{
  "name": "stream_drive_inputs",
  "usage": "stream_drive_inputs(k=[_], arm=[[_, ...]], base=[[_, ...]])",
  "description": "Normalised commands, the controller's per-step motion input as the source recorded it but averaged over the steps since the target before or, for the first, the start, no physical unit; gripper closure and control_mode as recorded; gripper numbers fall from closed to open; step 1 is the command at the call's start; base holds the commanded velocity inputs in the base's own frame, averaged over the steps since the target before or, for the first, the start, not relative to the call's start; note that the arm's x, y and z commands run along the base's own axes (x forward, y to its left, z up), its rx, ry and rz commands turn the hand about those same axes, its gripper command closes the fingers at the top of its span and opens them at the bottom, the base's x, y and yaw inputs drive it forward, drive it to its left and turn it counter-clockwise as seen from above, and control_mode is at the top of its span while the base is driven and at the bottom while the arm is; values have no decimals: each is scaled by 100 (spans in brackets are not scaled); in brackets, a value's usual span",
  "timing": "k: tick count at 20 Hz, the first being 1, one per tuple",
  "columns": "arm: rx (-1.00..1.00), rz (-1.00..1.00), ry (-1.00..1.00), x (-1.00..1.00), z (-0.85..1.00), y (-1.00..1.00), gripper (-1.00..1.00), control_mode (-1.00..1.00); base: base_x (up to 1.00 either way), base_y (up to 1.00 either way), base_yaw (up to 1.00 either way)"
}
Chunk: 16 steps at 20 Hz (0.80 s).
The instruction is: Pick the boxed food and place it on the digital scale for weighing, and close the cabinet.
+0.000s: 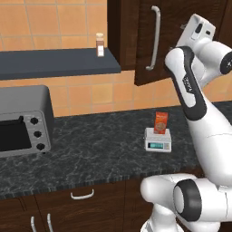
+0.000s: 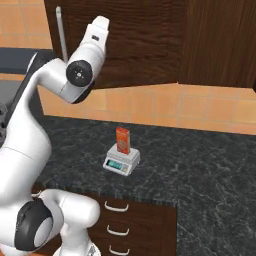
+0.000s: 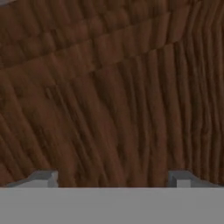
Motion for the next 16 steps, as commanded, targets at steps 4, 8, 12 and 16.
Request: stream_drive_inputs(k=[4, 8, 12, 16], arm=[[-2, 3, -1, 96, -95, 33, -100, -100], [0, 2, -1, 100, -59, 17, -100, -100], [0, 0, 2, 88, -10, 8, -100, -100], [0, 0, 2, 78, -9, 0, -100, -100]], base=[[0, 0, 0], [0, 0, 0], [0, 0, 0], [0, 0, 0]])
